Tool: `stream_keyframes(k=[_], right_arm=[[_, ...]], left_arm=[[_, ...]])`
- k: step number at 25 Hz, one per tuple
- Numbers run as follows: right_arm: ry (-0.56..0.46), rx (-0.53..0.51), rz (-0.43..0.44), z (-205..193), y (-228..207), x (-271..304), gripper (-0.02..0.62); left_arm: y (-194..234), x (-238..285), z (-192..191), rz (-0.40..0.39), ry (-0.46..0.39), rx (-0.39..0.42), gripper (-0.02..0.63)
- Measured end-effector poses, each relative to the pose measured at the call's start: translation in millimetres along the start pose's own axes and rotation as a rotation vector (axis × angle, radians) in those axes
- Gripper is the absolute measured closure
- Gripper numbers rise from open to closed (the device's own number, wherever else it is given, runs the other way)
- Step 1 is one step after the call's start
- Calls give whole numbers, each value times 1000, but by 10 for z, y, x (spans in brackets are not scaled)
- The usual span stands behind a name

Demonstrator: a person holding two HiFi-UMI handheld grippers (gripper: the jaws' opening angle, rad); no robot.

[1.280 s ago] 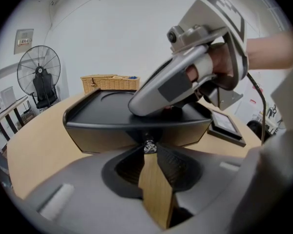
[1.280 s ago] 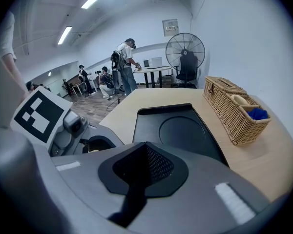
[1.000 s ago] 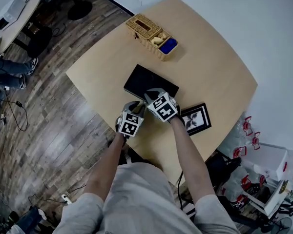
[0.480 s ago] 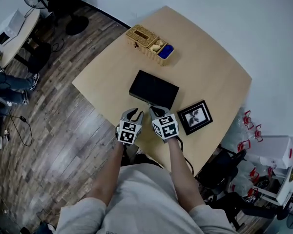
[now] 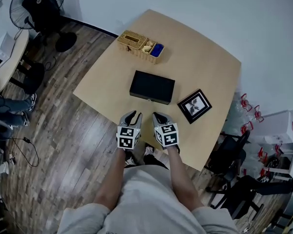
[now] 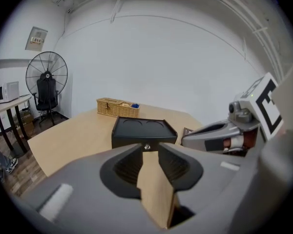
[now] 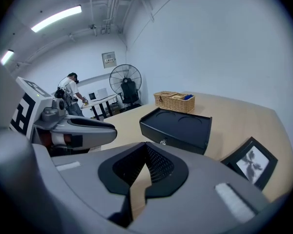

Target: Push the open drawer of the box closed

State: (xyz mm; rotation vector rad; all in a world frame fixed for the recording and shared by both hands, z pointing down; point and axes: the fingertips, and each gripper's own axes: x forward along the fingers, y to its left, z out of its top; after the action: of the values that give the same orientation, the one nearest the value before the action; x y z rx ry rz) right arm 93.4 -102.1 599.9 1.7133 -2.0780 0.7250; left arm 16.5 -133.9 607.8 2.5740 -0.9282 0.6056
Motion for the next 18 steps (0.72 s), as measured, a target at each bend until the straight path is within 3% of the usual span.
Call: stream_keyframes(k=[12, 18], right_arm=[[-108, 157, -153, -335, 420, -496, 594], [-138, 158, -162, -509, 679, -638, 594]], left_arm=[[5, -602, -55, -74, -65, 48, 451], [7, -834, -219, -73, -105, 68, 461]])
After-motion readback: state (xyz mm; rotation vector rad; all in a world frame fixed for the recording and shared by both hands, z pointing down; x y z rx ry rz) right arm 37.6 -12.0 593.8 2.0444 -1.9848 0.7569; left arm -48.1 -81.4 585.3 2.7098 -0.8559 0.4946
